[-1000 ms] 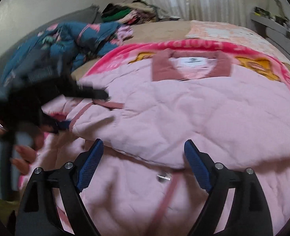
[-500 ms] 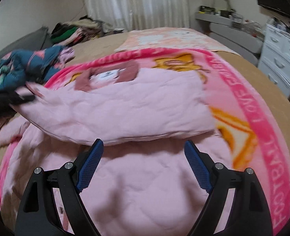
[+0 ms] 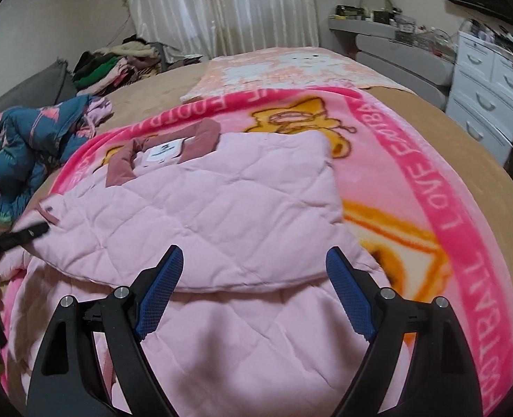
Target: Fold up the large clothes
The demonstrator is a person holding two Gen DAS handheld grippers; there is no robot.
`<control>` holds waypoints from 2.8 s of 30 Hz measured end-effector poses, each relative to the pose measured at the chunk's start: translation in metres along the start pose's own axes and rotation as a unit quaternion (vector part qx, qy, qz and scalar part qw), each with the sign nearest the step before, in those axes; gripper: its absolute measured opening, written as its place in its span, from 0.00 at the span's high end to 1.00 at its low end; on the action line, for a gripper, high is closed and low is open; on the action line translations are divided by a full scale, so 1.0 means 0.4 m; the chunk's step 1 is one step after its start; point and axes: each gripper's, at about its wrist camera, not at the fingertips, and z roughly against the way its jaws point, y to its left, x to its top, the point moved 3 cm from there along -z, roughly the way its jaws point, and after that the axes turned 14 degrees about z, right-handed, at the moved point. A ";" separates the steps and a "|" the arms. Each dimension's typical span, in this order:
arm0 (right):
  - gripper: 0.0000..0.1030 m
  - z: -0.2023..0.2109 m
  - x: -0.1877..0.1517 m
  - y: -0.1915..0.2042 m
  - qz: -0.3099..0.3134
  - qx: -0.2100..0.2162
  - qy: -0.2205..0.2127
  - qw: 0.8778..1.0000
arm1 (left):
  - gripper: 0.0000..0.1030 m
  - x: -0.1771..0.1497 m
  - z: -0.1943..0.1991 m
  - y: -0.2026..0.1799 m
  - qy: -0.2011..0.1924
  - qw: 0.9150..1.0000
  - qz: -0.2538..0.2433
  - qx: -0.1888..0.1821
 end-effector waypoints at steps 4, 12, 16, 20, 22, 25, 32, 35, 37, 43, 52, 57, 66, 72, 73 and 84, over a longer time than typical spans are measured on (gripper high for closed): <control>0.19 -0.027 0.026 0.030 0.021 0.008 0.004 1.000 | 0.81 -0.031 -0.025 0.030 0.008 1.000 0.002 0.008; 0.19 -0.112 0.033 0.045 0.037 0.015 0.049 0.998 | 0.75 -0.050 -0.043 0.043 0.012 1.000 0.008 0.010; 0.19 -0.194 -0.014 0.012 0.023 -0.001 0.099 0.995 | 0.72 -0.055 -0.047 0.052 0.014 1.000 0.018 0.007; 0.18 -0.212 -0.029 0.004 0.009 -0.006 0.095 0.995 | 0.69 -0.059 -0.050 0.057 0.014 1.000 0.023 -0.002; 0.18 -0.203 -0.024 0.012 0.008 -0.016 0.097 0.995 | 0.68 -0.056 -0.044 0.059 0.014 1.000 0.028 -0.003; 0.17 -0.166 -0.014 0.019 -0.007 -0.005 0.084 0.996 | 0.61 -0.056 -0.016 0.061 0.014 0.999 0.033 0.002; 0.09 -0.086 0.004 0.071 -0.015 0.021 0.049 0.998 | 0.16 -0.060 0.063 0.082 0.009 0.999 0.045 0.003; 0.08 -0.061 0.014 0.111 -0.007 0.031 0.040 0.999 | 0.09 -0.059 0.102 0.098 -0.005 0.999 0.052 0.011; 0.08 -0.045 0.021 0.134 -0.002 0.033 0.035 0.999 | 0.09 -0.057 0.123 0.112 -0.014 0.998 0.054 0.019; 0.08 0.013 0.053 0.217 0.020 0.051 0.012 0.998 | 0.09 -0.055 0.178 0.172 -0.035 0.996 0.071 0.040; 0.08 0.079 0.105 0.338 0.053 0.060 -0.018 0.997 | 0.09 -0.061 0.249 0.299 -0.067 0.987 0.120 0.080; 0.08 0.097 0.129 0.422 0.074 0.071 -0.029 0.994 | 0.09 -0.063 0.277 0.375 -0.074 0.982 0.154 0.080; 0.08 0.098 0.159 0.611 0.126 0.106 -0.034 0.986 | 0.09 -0.066 0.297 0.535 -0.083 0.968 0.213 0.102; 0.08 0.085 0.172 0.742 0.163 0.130 -0.033 0.977 | 0.09 -0.072 0.279 0.631 -0.077 0.957 0.252 0.120; 0.08 0.082 0.174 0.763 0.168 0.135 -0.032 0.976 | 0.09 -0.073 0.276 0.653 -0.074 0.954 0.262 0.123; 0.08 0.029 0.147 0.967 0.221 0.174 -0.010 0.960 | 0.09 -0.082 0.263 0.786 -0.069 0.935 0.328 0.119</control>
